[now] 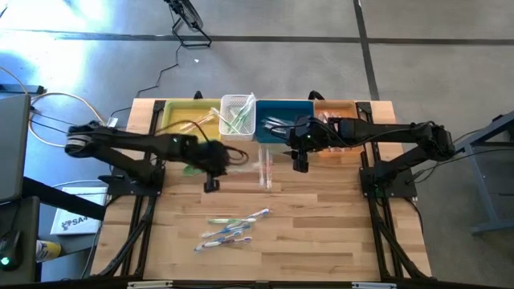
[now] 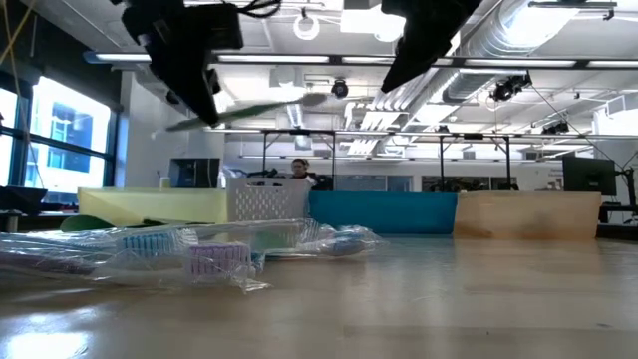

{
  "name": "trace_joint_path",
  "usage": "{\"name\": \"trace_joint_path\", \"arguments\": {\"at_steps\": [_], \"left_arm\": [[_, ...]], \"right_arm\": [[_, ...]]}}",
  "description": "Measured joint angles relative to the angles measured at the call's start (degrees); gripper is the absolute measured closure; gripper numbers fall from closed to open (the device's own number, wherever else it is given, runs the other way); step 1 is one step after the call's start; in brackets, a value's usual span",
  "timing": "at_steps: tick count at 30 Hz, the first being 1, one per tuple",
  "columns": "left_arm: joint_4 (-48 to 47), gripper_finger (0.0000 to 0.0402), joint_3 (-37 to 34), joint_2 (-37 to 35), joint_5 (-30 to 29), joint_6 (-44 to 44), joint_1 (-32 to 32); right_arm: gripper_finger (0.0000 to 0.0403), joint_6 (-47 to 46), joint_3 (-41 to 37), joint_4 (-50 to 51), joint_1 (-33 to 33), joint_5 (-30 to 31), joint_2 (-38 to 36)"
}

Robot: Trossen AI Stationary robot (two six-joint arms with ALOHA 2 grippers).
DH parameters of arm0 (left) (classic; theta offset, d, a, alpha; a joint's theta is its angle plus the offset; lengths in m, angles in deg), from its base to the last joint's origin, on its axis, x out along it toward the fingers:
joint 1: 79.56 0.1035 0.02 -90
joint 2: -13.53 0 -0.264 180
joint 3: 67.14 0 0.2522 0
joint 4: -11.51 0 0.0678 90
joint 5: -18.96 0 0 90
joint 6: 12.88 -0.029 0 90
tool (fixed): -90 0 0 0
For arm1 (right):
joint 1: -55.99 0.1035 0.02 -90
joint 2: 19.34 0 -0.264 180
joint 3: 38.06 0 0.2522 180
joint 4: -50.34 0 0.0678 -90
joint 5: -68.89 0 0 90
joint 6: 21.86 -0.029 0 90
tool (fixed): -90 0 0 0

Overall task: Pick & Place Toothbrushes
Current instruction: Put the green toothbrush into the white bin

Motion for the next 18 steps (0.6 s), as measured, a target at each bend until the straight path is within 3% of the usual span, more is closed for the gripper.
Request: {"name": "trace_joint_path", "arguments": {"at_steps": [9,18], "left_arm": [[1.90,0.0382,0.00,-7.02,0.37,-9.00,12.24],[10.12,0.0382,0.02,-7.84,6.37,-16.10,22.56]], "right_arm": [[0.0227,1.72,0.00,-1.51,-0.06,0.01,-0.02],[0.0227,1.76,0.00,-3.02,-0.11,0.01,0.00]]}}
